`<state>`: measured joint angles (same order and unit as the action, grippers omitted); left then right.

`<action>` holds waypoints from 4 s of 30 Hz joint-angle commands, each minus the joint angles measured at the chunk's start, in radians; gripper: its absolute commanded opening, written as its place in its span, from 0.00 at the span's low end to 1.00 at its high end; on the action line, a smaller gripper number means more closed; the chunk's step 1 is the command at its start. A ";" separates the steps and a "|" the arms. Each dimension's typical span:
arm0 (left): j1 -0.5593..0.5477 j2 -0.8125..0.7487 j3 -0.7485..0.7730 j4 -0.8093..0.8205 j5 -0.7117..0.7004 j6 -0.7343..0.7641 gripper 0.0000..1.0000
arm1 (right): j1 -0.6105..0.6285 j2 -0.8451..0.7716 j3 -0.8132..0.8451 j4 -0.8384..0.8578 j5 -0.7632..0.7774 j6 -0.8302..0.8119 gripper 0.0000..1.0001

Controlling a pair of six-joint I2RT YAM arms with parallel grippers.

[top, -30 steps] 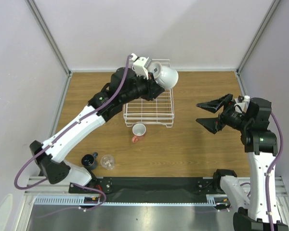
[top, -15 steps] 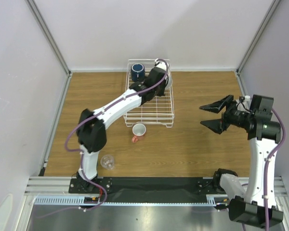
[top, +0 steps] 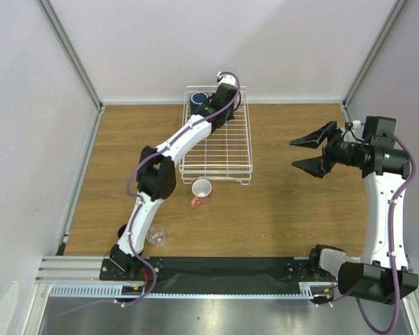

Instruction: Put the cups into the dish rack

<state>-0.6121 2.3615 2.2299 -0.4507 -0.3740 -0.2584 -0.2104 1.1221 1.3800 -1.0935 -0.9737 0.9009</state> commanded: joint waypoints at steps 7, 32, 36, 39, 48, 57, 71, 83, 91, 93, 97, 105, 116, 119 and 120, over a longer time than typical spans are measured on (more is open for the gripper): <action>0.008 0.079 0.165 0.150 -0.063 -0.002 0.00 | 0.008 0.034 -0.009 0.026 -0.023 -0.028 0.70; 0.077 0.139 0.111 0.112 0.004 -0.142 0.00 | -0.060 0.056 -0.005 0.073 -0.016 -0.014 0.69; 0.084 0.154 0.112 0.106 0.014 -0.150 0.00 | -0.070 0.042 -0.035 0.095 -0.016 0.006 0.70; 0.086 0.165 0.119 0.098 0.015 -0.139 0.00 | -0.081 0.022 -0.070 0.116 -0.028 0.026 0.70; 0.086 0.183 0.146 0.092 0.017 -0.143 0.03 | -0.095 0.010 -0.087 0.119 -0.026 0.030 0.69; 0.091 0.188 0.146 0.075 0.018 -0.142 0.35 | -0.096 0.010 -0.088 0.122 -0.028 0.033 0.69; 0.095 0.130 0.068 0.090 0.099 -0.130 0.50 | -0.086 0.015 -0.078 0.124 -0.031 0.036 0.69; 0.078 -0.024 -0.078 0.129 0.129 -0.102 0.65 | -0.035 0.025 -0.047 0.130 -0.043 0.039 0.69; 0.061 -0.191 -0.268 0.145 0.165 -0.111 0.67 | -0.012 0.005 -0.038 0.138 -0.048 0.062 0.69; 0.060 -0.264 -0.320 0.164 0.181 -0.126 0.68 | -0.004 -0.008 -0.045 0.145 -0.043 0.066 0.69; 0.060 -0.407 -0.455 0.156 0.205 -0.168 0.69 | 0.014 -0.030 -0.045 0.113 -0.005 0.020 0.69; 0.051 -0.798 -0.786 0.079 0.291 -0.260 0.72 | 0.193 -0.002 -0.070 0.082 0.200 -0.076 0.68; 0.081 -1.462 -1.202 -0.032 0.345 -0.373 0.83 | 0.638 0.169 -0.085 0.243 0.524 0.033 0.67; 0.092 -1.527 -1.207 -0.063 0.366 -0.378 0.84 | 0.744 0.253 -0.070 0.282 0.610 0.073 0.65; 0.094 -1.536 -1.199 -0.069 0.366 -0.375 0.84 | 0.799 0.274 -0.061 0.285 0.641 0.107 0.64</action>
<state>-0.5320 0.8486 1.0355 -0.4843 -0.0433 -0.6025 0.5026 1.3468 1.2896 -0.8753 -0.4751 0.9405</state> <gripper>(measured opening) 0.839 0.648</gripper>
